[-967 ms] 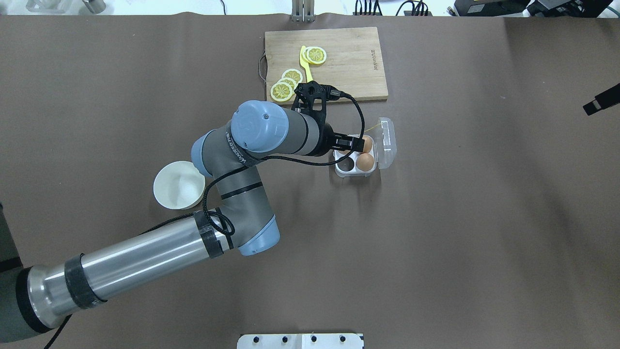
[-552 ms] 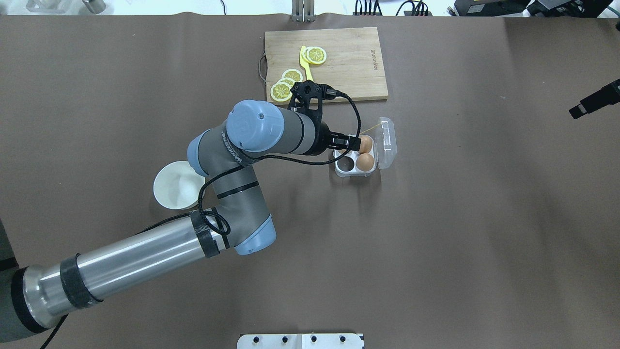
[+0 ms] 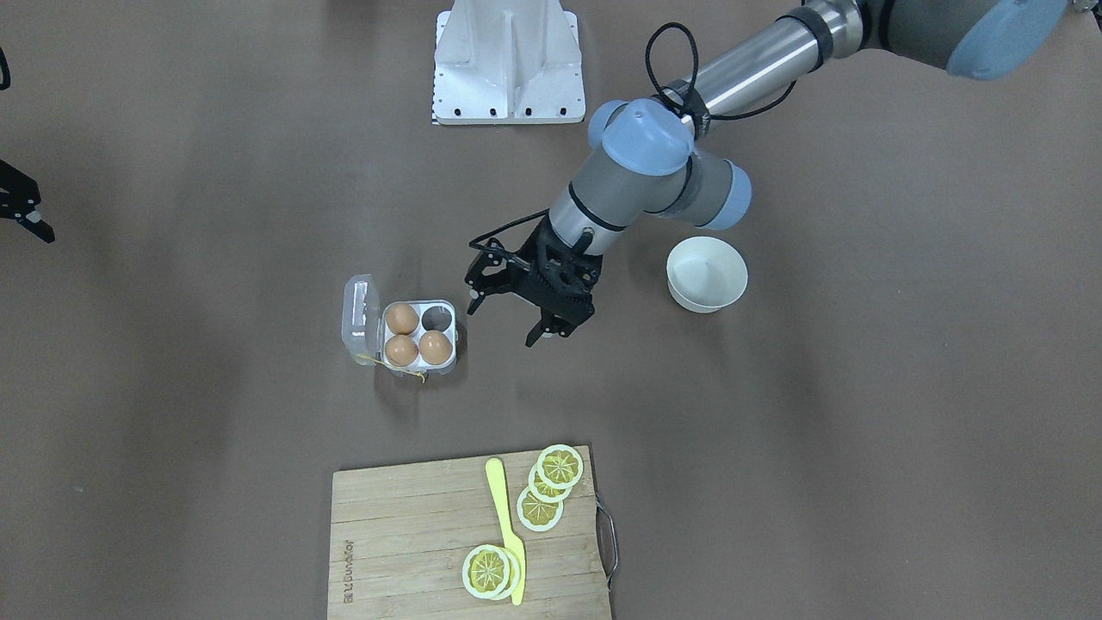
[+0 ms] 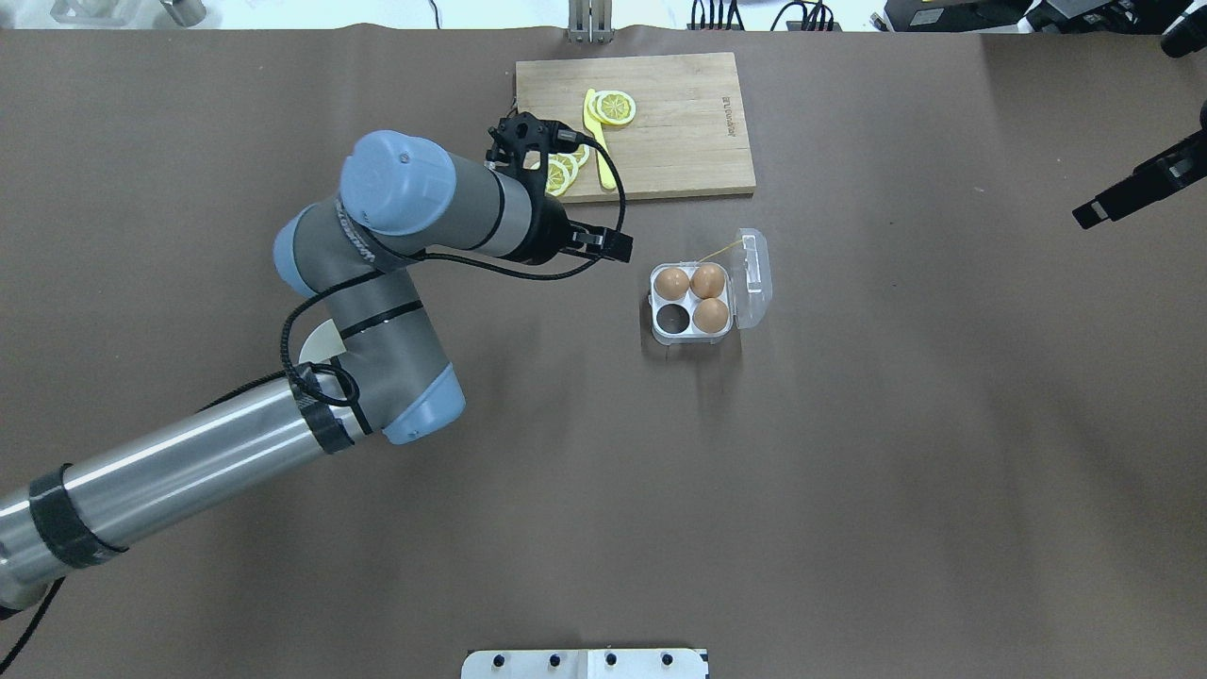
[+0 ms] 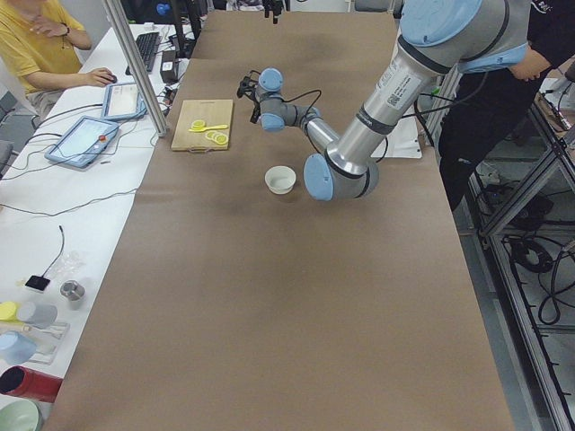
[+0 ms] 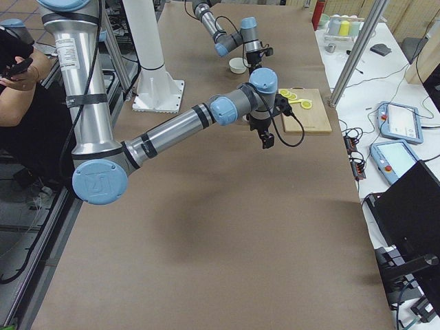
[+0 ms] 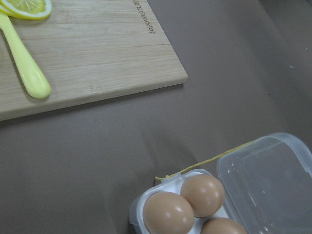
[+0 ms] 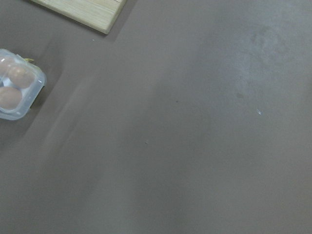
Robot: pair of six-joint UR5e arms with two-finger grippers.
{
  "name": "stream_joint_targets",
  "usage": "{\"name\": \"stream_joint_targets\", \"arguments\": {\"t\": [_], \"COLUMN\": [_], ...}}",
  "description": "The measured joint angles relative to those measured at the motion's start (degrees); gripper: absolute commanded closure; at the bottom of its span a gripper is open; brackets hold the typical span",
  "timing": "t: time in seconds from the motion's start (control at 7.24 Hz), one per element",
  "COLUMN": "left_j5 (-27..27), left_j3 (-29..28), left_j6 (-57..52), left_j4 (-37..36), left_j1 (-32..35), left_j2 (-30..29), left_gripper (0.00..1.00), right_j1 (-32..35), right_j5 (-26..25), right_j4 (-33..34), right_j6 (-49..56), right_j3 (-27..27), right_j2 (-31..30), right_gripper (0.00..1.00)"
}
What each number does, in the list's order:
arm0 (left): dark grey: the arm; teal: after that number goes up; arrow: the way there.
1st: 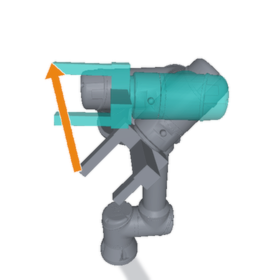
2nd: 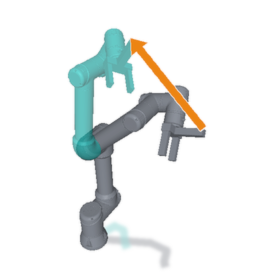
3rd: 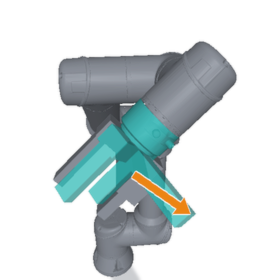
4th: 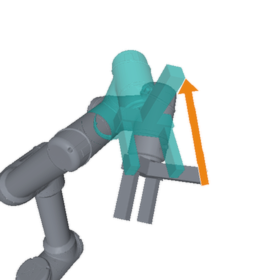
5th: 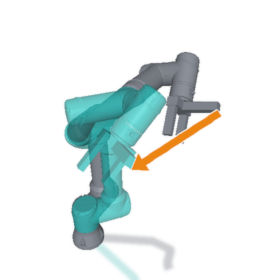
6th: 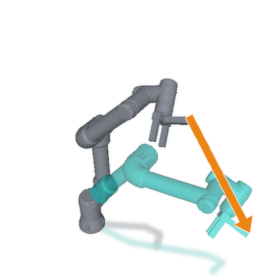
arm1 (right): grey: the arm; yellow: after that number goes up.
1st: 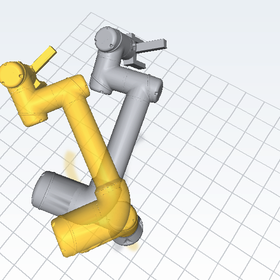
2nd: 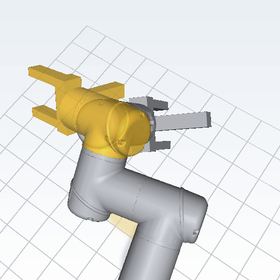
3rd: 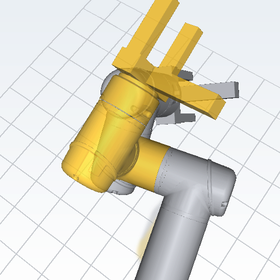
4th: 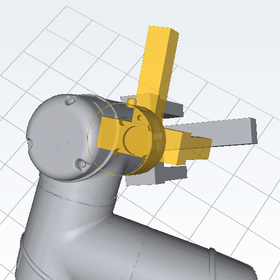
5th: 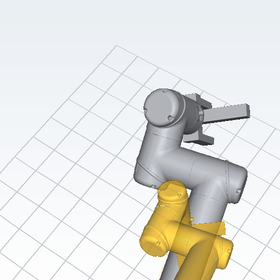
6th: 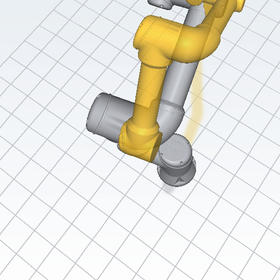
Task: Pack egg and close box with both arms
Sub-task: 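Withdraw the left gripper to rest while the right gripper moves toward the egg box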
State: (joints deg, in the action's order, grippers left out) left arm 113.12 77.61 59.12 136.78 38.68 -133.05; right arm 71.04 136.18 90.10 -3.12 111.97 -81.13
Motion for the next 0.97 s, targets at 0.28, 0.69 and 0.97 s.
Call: {"name": "stream_joint_targets", "arguments": {"t": [0.28,0.69,0.97], "left_j5": [12.00,20.58,25.93], "left_j3": [5.94,12.32,13.38], "left_j6": [-3.21,-15.45,-24.50], "left_j4": [-1.92,-4.07,-4.79], "left_j1": [10.15,22.00,29.09], "left_j2": [6.69,16.90,21.52], "left_gripper": [0.11,0.11,0.11], "right_j1": [-3.92,-11.86,-15.00], "right_j5": [-2.05,-9.00,-10.13], "right_j4": [-0.04,-0.10,0.04], "right_j6": [0.03,-0.14,0.04], "right_j3": [0.15,0.00,-0.79], "right_j2": [2.83,7.44,9.13], "right_gripper": [0.07,0.40,0.48]}}
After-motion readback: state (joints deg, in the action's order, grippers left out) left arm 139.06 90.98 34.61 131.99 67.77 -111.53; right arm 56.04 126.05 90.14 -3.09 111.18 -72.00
